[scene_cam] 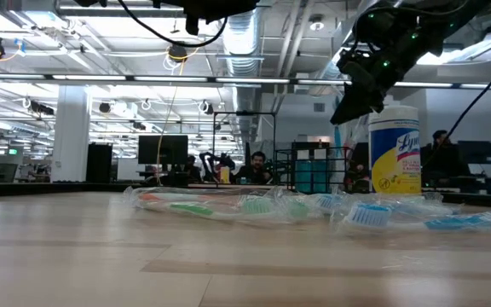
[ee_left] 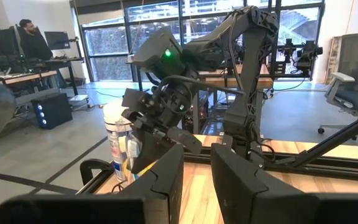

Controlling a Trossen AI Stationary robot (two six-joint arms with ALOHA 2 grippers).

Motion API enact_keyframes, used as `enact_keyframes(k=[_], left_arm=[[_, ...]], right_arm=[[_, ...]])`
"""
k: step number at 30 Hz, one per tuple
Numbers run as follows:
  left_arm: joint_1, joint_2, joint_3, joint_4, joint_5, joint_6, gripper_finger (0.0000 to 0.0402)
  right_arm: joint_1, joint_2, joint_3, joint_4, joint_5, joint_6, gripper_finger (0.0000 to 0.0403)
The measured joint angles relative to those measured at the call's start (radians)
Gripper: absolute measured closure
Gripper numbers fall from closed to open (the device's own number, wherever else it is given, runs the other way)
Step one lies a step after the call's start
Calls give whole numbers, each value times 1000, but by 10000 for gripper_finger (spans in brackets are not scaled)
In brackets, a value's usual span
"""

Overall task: Pick & Place toothbrushing station
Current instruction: Put the blue toothbrush into the mesh organizer

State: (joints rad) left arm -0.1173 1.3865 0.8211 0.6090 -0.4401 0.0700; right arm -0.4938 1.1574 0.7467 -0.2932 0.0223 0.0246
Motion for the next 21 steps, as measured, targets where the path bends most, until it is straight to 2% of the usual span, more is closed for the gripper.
enact_keyframes(k=[4, 14, 21], left_arm=[[0, 0, 0, 0, 0, 0, 325], [0, 0, 0, 0, 0, 0, 325], [0, 0, 0, 0, 0, 0, 325]], right_arm=[[0, -14, 0, 3, 0, 2, 315], [0, -19, 0, 1, 1, 1, 216], [1, -65, 0, 5, 3, -5, 199]])
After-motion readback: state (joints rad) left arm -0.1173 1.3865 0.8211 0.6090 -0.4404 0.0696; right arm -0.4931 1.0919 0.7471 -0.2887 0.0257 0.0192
